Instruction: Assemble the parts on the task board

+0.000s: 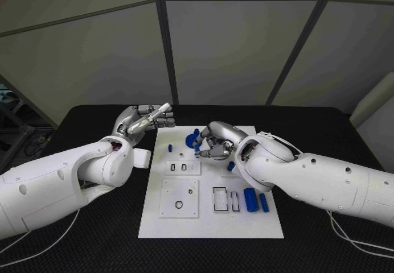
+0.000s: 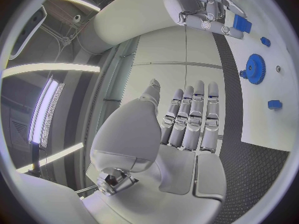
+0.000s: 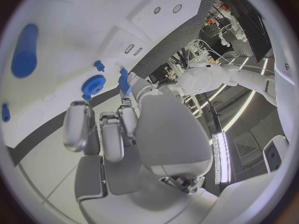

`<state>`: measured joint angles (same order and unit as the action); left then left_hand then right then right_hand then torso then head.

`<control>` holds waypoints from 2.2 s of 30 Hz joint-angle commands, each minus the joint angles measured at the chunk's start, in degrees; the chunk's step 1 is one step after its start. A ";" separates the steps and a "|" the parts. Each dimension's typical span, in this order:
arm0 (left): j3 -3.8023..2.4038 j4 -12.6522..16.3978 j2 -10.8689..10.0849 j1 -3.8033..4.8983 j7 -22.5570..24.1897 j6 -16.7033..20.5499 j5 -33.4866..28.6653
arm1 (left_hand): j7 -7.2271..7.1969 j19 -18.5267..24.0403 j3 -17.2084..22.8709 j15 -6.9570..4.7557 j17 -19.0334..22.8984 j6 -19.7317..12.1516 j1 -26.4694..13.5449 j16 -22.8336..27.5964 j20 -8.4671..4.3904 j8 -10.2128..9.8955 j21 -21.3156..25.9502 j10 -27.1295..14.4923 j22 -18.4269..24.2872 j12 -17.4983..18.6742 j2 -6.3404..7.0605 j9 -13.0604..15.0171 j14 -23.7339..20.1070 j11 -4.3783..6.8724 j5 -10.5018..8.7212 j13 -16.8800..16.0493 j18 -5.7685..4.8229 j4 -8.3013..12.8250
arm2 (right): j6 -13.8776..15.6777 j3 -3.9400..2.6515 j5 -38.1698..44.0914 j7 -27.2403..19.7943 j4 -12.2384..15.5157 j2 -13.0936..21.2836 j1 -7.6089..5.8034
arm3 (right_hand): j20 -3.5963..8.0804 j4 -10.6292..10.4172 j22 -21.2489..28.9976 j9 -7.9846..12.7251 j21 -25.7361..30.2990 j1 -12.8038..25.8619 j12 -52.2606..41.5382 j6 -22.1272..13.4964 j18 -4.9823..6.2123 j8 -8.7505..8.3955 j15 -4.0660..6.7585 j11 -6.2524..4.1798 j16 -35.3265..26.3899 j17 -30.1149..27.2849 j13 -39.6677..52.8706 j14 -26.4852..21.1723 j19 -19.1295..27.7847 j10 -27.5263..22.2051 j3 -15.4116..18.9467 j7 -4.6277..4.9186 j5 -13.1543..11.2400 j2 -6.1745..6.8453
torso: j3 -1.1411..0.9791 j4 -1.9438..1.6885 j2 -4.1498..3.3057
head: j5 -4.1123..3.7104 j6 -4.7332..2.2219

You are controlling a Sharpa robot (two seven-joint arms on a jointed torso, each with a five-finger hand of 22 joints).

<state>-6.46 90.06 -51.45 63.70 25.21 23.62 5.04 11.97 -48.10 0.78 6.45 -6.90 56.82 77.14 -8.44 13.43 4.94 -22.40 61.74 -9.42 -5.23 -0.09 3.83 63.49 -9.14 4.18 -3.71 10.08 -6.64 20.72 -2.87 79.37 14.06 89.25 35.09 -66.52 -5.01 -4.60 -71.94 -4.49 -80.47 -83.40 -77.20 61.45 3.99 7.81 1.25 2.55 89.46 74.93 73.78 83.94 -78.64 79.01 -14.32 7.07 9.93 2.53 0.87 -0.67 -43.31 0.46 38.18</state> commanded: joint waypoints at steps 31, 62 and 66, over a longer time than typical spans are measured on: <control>-0.05 -0.05 0.39 0.10 0.09 -0.91 0.43 | 0.11 0.33 -0.09 0.40 -0.12 0.49 0.12 0.46 0.02 -0.22 0.09 0.40 0.08 0.34 -0.65 -0.01 0.17 -0.03 -0.17 -0.05 0.38 0.40 | -3.26 2.61 4.99 4.65 -2.25 -5.08 1.88 | 0.12 0.02 0.10 0.02 -0.27 0.84 0.13 0.28 -0.12 0.37 0.16 -0.05 0.34 14.62 -0.03 5.95 -0.17 -0.07 -0.15 0.20 0.23 0.23 | -0.04 0.09 0.02 | 0.60 1.09; -0.05 -0.06 0.37 0.10 0.08 -0.91 0.43 | 0.13 0.35 -0.10 0.40 -0.13 0.51 0.09 0.50 0.03 -0.26 0.09 0.42 0.09 0.37 -0.65 -0.01 0.19 -0.03 -0.17 -0.05 0.38 0.44 | -5.53 2.87 5.98 6.54 -3.57 -5.43 2.00 | -0.16 -0.22 0.60 0.48 0.06 2.95 1.30 -1.41 -0.01 -0.31 -0.19 0.40 0.21 14.33 -1.27 5.88 0.20 -1.18 0.06 0.75 0.40 1.58 | -0.05 0.10 0.05 | 0.72 1.45; -0.05 -0.06 0.36 0.10 0.08 -0.91 0.43 | 0.13 0.35 -0.10 0.40 -0.13 0.51 0.09 0.50 0.03 -0.26 0.09 0.42 0.09 0.37 -0.65 -0.01 0.19 -0.03 -0.17 -0.05 0.38 0.44 | -5.83 2.87 6.14 6.61 -3.55 -5.40 2.00 | -0.29 -0.09 0.73 0.60 0.15 3.15 1.64 -2.16 0.01 -0.64 -0.37 0.62 0.20 14.31 -1.63 5.88 0.30 -1.55 0.01 1.01 0.38 2.00 | -0.05 0.09 0.05 | 0.76 1.48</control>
<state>-6.46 89.94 -51.12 63.71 25.00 23.36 5.07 12.17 -48.10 0.62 6.45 -6.95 57.02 77.14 -8.17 13.43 4.94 -22.40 61.74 -9.40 -5.23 -0.09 3.83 63.49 -9.14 4.18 -3.72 10.08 -6.48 17.10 -0.23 84.98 19.15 85.95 29.55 -64.71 -5.03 -4.69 -71.28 -3.94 -80.47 -80.24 -75.85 59.74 4.00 7.46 1.24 3.28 89.47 74.91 72.19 83.94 -78.62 77.88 -14.23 8.11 9.99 3.95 0.82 -0.56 -43.26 1.17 39.63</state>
